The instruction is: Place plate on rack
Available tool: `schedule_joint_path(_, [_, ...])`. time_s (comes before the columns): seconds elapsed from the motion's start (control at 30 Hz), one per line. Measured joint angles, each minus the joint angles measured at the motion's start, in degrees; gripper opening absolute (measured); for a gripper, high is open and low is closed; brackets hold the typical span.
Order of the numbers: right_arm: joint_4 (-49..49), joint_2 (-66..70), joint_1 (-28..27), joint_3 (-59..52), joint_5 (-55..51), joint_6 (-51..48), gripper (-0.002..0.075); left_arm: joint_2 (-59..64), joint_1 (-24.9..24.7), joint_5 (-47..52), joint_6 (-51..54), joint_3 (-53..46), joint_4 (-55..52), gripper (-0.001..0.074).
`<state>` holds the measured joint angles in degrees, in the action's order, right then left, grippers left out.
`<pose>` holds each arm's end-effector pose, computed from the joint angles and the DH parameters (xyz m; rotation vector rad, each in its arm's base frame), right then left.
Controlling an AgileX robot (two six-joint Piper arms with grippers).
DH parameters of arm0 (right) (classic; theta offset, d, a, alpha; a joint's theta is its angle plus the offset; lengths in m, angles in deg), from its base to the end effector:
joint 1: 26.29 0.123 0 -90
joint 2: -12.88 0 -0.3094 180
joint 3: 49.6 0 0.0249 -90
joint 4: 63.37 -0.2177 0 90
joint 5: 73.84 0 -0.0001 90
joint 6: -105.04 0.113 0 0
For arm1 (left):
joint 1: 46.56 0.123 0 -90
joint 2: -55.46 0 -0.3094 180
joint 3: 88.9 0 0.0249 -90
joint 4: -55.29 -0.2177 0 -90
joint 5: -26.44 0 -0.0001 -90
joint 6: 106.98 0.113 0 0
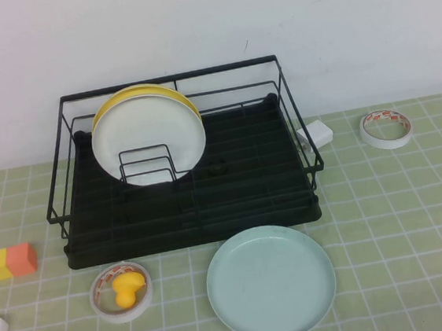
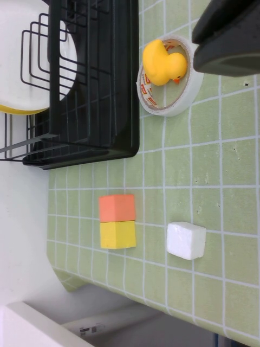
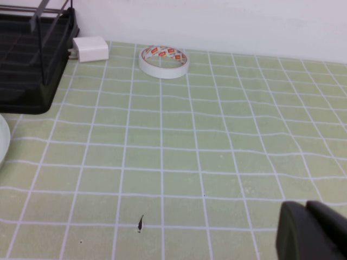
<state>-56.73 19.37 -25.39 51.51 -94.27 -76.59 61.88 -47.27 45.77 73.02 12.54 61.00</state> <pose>0.0163 -0.0043 0.1697 -0.1127 1.8426 -0.1221 0.0166 -0.0039 0.1736 -0.0510 1.8194 -0.1053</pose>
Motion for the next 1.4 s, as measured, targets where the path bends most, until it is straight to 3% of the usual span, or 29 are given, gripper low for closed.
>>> schedule_joint_path(1.4, [0.00, 0.00, 0.00, 0.00, 0.00, 0.00, -0.0002, 0.00, 0.00, 0.00, -1.91, 0.00, 6.59, -0.0002])
